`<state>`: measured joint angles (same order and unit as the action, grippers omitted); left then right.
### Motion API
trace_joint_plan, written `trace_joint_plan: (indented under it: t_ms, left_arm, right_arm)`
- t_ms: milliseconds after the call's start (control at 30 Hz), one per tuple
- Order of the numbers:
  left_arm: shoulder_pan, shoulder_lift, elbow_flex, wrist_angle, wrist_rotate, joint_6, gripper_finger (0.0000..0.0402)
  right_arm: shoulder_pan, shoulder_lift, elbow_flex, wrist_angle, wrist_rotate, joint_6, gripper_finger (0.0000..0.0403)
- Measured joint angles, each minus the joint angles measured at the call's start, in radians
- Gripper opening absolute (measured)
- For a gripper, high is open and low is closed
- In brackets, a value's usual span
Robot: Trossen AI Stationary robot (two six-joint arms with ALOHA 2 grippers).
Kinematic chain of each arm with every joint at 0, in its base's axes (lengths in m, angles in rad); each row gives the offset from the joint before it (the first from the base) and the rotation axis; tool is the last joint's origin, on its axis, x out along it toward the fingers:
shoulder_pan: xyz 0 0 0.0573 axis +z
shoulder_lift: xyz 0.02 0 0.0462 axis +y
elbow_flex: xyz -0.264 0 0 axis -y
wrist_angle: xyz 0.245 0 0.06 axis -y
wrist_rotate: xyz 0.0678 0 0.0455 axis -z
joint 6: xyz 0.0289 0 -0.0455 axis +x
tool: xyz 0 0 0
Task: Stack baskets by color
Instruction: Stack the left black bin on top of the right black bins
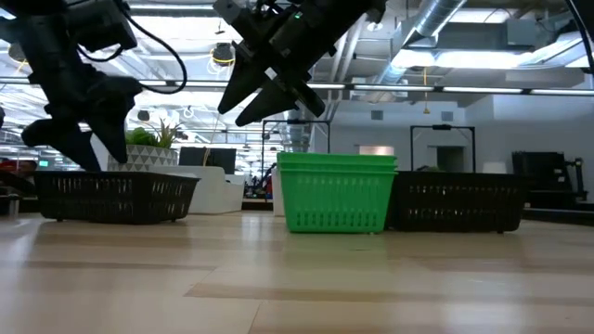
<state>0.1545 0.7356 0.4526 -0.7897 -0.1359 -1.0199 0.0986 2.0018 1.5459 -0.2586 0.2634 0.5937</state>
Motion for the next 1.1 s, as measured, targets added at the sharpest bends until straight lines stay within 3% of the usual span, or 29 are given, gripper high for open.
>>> trace_joint_plan:
  t_ms: [167, 633, 800, 1033, 1100]
  left_arm:
    - [-0.024, 0.051, 0.000, 0.039, -0.031, -0.021, 0.0254]
    - [-0.081, 0.296, 0.001, 0.537, 0.018, 0.087, 0.0254]
    - [-0.069, 0.296, 0.067, 0.448, 0.014, 0.154, 0.0254]
    - [-0.094, 0.222, 0.223, 0.159, -0.064, 0.181, 0.0254]
    - [-0.111, 0.209, 0.241, 0.066, -0.070, 0.156, 0.0254]
  right_arm:
    - [-0.001, 0.000, 0.000, 0.005, 0.000, -0.001, 0.0170]
    - [0.000, 0.000, 0.000, -0.005, 0.000, -0.001, 0.0170]
    - [0.000, 0.017, -0.002, -0.021, 0.012, -0.015, 0.0170]
    - [-0.006, 0.054, -0.007, 0.010, 0.033, -0.072, 0.0170]
    - [-0.010, 0.086, 0.000, 0.099, 0.032, -0.090, 0.0170]
